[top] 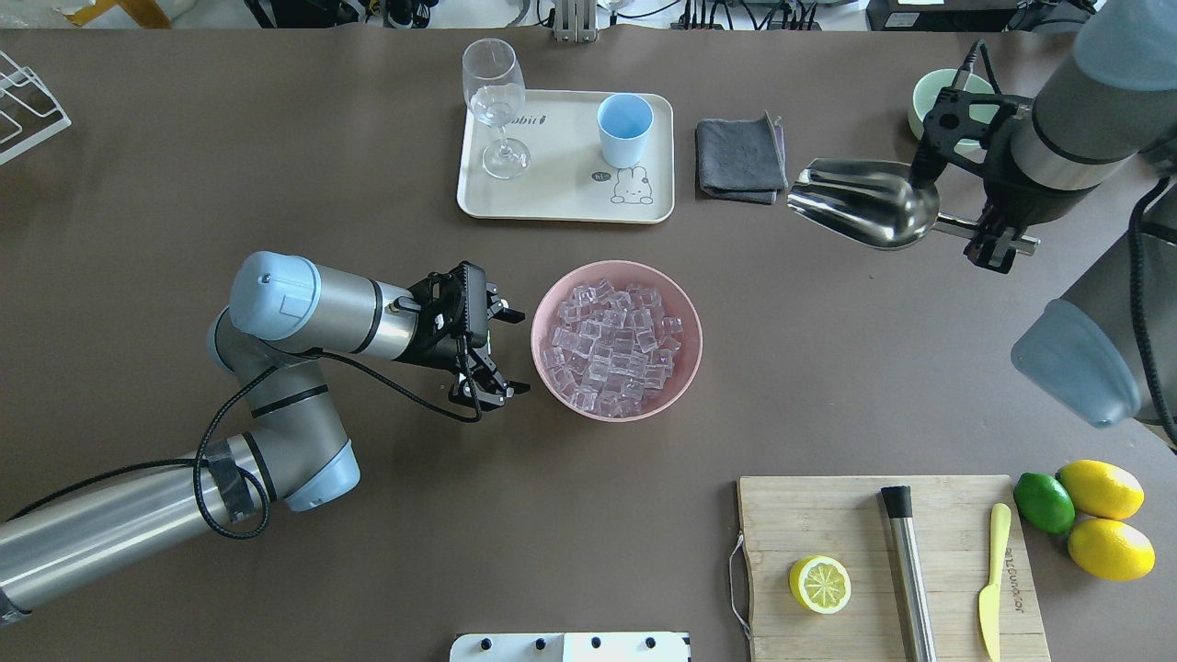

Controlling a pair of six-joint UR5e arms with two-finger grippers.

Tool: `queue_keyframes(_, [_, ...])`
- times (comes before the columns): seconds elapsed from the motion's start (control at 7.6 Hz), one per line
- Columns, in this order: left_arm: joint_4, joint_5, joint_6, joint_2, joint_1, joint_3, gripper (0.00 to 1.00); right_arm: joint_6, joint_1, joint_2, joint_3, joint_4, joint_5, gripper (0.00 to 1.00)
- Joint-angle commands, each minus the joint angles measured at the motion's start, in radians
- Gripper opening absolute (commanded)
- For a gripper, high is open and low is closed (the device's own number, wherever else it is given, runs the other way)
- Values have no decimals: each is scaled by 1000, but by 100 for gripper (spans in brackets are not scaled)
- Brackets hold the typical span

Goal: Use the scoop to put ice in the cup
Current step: 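Grasp the metal scoop handle with the right gripper and lift it, then carry the scoop with the right gripper over the pink bowl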

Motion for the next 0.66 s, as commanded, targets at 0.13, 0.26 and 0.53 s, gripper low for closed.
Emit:
queue_keyframes(0.13, [-130,7,-18,24,0,22,98,-179,-69,208,-46,-222,-90,0])
queue_keyframes(0.26, [-186,7,-29,25,0,54,98,-211,-69,271,-106,-241,-92,0])
queue_keyframes(0.53, [-252,8,-78,24,-2,91,98,-326,-139,468,-218,-427,-166,0])
